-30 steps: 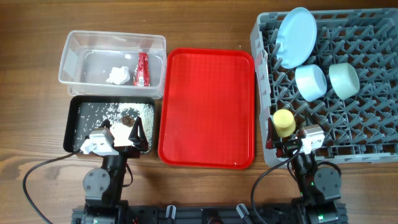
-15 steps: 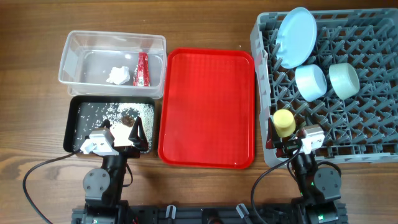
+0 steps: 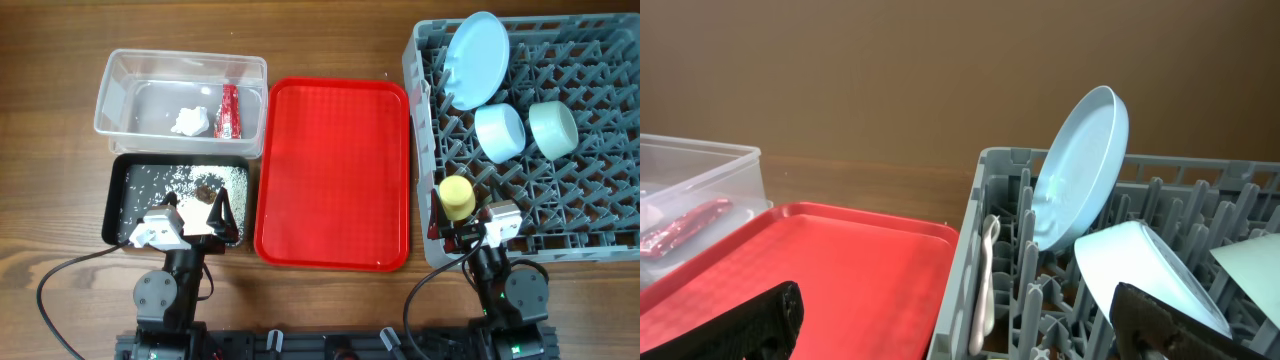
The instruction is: Sort waste into correct bins and load items into the dishwasher rack
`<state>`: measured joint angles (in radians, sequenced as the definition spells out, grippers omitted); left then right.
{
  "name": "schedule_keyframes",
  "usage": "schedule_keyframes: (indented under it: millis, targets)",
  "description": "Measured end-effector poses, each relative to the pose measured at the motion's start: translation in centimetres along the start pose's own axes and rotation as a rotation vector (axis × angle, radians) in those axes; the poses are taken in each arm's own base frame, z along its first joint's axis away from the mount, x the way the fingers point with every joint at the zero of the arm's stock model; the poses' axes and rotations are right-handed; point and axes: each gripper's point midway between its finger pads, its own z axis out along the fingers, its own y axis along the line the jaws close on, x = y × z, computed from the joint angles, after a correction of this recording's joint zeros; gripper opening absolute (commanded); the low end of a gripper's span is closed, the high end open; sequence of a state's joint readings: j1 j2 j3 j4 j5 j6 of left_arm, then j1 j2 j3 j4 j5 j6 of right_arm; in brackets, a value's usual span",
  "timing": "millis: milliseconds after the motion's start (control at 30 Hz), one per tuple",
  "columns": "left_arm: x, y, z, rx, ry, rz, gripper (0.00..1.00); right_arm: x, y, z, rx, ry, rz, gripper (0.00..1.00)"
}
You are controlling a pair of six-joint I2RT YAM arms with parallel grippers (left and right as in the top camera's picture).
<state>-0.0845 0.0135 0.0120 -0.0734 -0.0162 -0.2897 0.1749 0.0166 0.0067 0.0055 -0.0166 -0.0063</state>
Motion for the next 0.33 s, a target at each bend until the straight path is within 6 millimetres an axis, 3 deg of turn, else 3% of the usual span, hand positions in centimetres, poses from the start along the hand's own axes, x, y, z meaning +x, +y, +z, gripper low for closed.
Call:
schedule_keyframes:
  millis: [333]
  targets:
    - [0.01, 0.0, 0.0, 0.0, 0.0, 0.0, 1.0, 0.0, 0.0, 0.0, 0.0, 0.0, 0.0, 1.0]
